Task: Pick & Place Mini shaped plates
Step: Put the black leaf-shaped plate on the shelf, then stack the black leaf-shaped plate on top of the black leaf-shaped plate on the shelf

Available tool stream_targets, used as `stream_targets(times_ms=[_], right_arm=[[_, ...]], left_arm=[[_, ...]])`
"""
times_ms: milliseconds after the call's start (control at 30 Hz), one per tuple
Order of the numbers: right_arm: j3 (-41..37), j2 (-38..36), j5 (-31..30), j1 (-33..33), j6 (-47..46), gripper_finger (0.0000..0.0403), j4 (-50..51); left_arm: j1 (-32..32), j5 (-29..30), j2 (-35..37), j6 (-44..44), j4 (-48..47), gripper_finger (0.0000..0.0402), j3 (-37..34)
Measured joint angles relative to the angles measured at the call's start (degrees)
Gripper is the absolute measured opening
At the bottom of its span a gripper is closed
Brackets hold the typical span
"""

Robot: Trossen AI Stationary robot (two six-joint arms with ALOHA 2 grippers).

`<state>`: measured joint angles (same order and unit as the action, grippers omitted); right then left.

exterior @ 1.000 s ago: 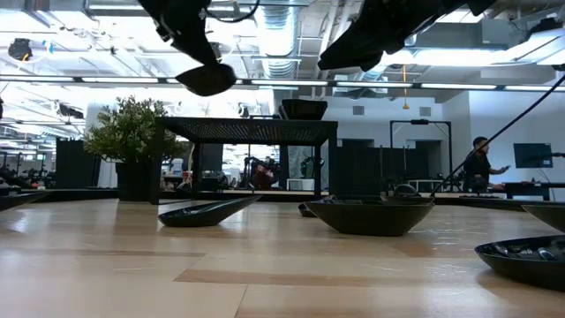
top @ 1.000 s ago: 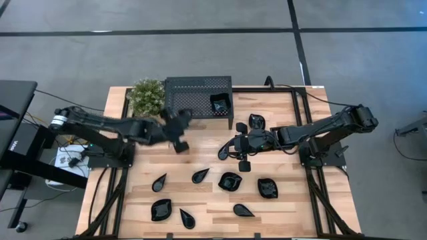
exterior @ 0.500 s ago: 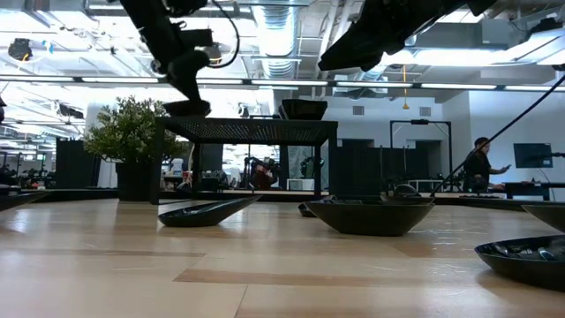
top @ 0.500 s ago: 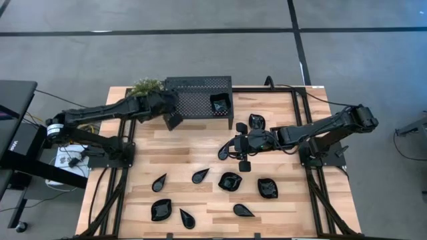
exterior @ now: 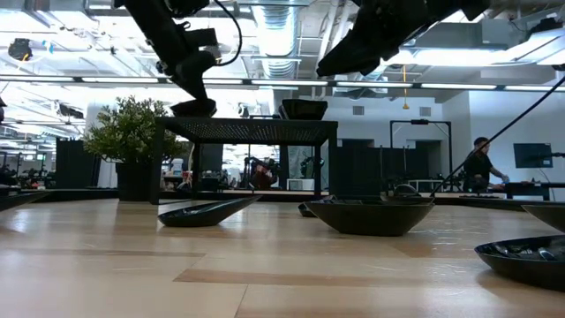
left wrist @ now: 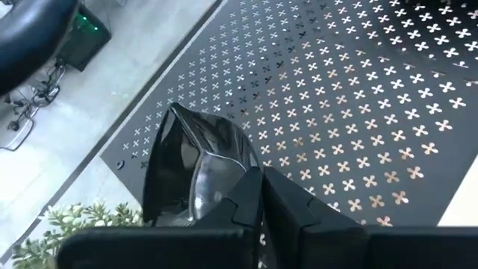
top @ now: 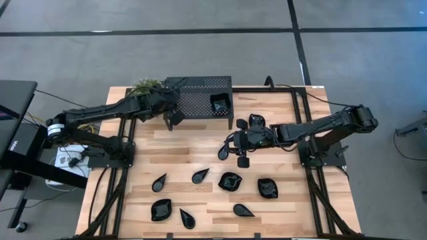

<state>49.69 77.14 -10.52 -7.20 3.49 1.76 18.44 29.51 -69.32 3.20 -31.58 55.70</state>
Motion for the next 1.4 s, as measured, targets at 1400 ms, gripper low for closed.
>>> stream_targets(times_ms=[1400], right_arm=[[0.0,0.0,0.0,-0.3,-2.1,0.0118,1.0]], left_arm=[[-55.0,-22.8,0.2,-38.8,8.1,0.0090,-16.3]])
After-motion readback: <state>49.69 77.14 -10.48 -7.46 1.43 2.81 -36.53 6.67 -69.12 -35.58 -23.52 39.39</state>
